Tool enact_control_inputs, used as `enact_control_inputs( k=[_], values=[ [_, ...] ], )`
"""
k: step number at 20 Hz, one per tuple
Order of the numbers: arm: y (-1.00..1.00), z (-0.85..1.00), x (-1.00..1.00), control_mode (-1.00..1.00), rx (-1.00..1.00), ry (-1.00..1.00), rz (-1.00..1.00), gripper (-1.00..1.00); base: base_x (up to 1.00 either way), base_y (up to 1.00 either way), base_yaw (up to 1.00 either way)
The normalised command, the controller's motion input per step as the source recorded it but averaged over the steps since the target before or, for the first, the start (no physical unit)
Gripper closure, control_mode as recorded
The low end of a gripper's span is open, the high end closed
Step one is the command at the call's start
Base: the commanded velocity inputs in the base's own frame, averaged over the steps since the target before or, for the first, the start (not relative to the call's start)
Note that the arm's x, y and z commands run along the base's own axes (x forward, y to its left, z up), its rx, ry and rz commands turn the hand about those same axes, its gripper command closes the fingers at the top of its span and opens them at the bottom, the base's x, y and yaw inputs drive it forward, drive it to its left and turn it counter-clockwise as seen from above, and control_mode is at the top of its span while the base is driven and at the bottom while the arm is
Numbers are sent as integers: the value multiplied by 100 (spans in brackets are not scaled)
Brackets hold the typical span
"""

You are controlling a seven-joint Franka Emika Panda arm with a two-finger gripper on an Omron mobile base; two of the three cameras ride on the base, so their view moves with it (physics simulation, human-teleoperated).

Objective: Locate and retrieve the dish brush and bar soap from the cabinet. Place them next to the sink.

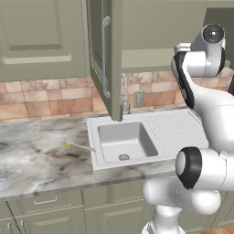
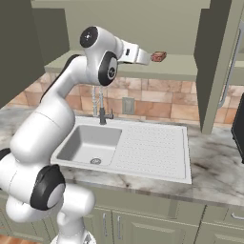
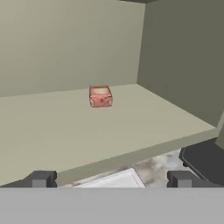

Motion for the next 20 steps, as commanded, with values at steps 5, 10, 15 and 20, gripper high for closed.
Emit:
enact_control_inputs(
  k=[5, 10, 15, 20],
  values=[
    [-6, -4, 20, -100, 0, 0, 0, -100, 0, 0, 0],
    [-4, -9, 33, -100, 2, 0, 0, -100, 0, 0, 0],
    [-3, 0, 36, -100, 1, 0, 0, -100, 0, 0, 0],
    [-9, 0, 28, -100, 0, 1, 0, -100, 0, 0, 0]
  ],
)
